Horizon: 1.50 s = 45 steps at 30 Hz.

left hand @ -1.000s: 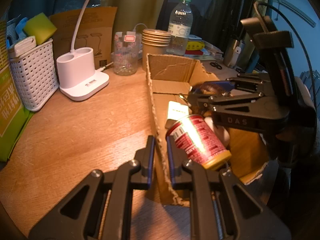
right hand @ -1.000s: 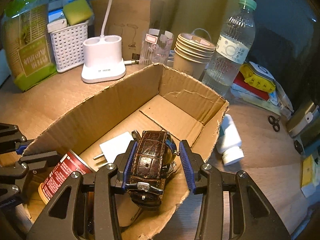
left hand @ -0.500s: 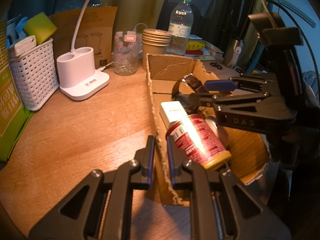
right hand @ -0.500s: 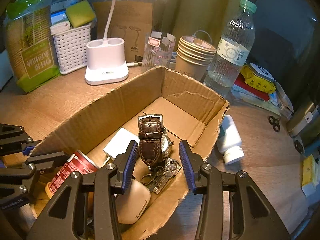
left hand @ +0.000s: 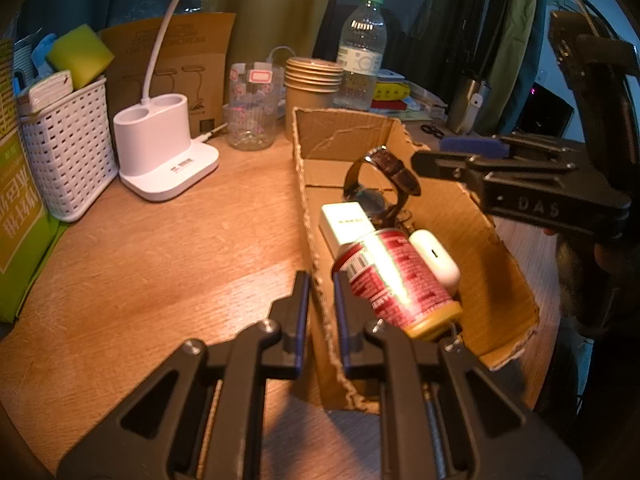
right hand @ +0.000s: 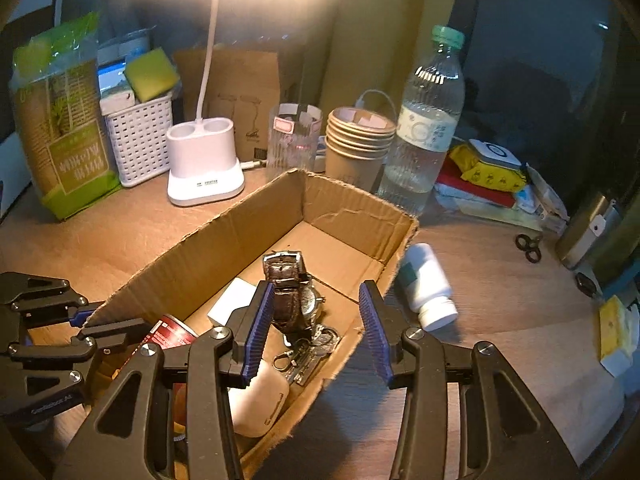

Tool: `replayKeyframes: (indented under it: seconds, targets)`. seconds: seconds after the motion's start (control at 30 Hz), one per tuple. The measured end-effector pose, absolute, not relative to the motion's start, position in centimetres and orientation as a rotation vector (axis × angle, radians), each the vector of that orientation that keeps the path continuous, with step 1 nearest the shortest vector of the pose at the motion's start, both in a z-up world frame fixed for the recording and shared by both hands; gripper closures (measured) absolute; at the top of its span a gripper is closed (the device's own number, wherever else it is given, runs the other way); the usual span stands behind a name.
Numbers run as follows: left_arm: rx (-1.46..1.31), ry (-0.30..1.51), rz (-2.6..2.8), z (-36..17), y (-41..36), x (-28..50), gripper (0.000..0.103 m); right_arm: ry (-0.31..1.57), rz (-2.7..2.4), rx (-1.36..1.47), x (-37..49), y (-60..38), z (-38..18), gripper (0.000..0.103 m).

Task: Organize rigid objects
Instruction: 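Lower the watch into the box and open the right tool, then move the right tool back to the white pill bottle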

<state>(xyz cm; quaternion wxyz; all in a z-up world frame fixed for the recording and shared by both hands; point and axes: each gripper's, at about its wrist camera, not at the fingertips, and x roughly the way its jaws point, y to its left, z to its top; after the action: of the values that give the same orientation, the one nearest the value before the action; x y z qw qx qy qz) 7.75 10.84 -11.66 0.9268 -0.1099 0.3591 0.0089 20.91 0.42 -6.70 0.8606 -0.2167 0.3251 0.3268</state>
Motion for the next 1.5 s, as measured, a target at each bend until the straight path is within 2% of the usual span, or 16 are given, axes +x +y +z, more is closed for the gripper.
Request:
replayKeyframes:
  seconds: [0.33, 0.47, 1.03, 1.5]
  targets:
    - [-0.226, 0.736, 0.018, -11.7, 10.8, 7.7, 0.089, 0.65, 0.642, -0.393, 21.5, -1.9, -5.3, 0.056]
    - [-0.225, 0.736, 0.018, -11.7, 10.8, 7.7, 0.089, 0.643, 0.62, -0.377, 21.9, -2.7, -5.1, 0.048]
    - [-0.226, 0.736, 0.018, -11.7, 10.8, 7.8, 0.089, 0.658, 0.518, -0.274, 26.2, -7.1, -6.5, 0.047]
    - [-0.24, 0.737, 0.028, -11.8, 11.0, 7.7, 0.089, 0.727, 0.542, -0.254, 29.6, -7.1, -9.1, 0.047]
